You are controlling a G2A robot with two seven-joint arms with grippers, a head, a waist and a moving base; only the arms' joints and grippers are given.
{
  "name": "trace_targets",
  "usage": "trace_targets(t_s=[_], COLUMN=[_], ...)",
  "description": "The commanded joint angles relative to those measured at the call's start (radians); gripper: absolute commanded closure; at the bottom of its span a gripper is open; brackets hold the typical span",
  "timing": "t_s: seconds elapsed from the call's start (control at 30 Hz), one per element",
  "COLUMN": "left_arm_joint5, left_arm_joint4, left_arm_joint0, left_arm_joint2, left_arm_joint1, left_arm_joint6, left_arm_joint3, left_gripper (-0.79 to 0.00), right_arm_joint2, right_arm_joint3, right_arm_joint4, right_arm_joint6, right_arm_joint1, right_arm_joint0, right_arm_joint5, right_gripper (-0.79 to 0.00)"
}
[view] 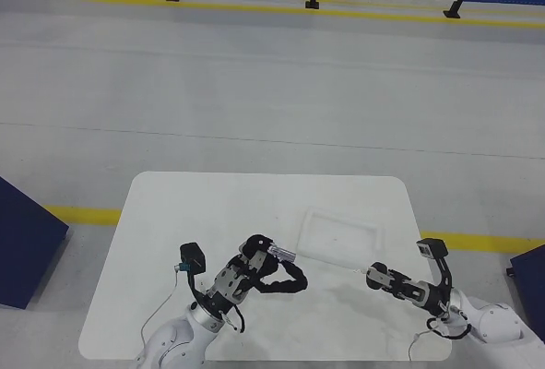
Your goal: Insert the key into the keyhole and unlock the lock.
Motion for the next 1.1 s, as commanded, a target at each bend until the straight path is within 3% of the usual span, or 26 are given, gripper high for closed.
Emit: trace_targets(t_s=[0.0, 0.57, 0.9, 1.07], left_arm_joint5=[0.0, 0.0, 0.0, 0.0], left_arm_joint4=[0.0, 0.0, 0.0, 0.0], left_arm_joint0=[0.0, 0.0, 0.0, 0.0], left_arm_joint2=[0.0, 0.0, 0.0, 0.0], left_arm_joint1=[0.0, 0.0, 0.0, 0.0], left_arm_joint6=[0.0, 0.0, 0.0, 0.0], left_arm_joint3=[0.0, 0.0, 0.0, 0.0], left_gripper=[0.0, 0.0, 0.0, 0.0], right_arm_joint2=[-0.002, -0.046, -0.118, -0.141], right_arm_joint3=[-0.035, -0.195, -0.242, -0.244], right_arm_joint4=[0.025, -0.066, -0.197, -0.215], right_arm_joint6=[-0.009, -0.089, -0.269, -0.292], right_arm_joint1=[-0.001, -0.014, -0.05, -0.058], right_arm_joint0=[-0.011, -0.04, -0.004, 0.004], right_arm_joint5=[-0.013, -0.063, -0.001, 0.014], right_gripper=[0.0, 0.0, 0.0, 0.0])
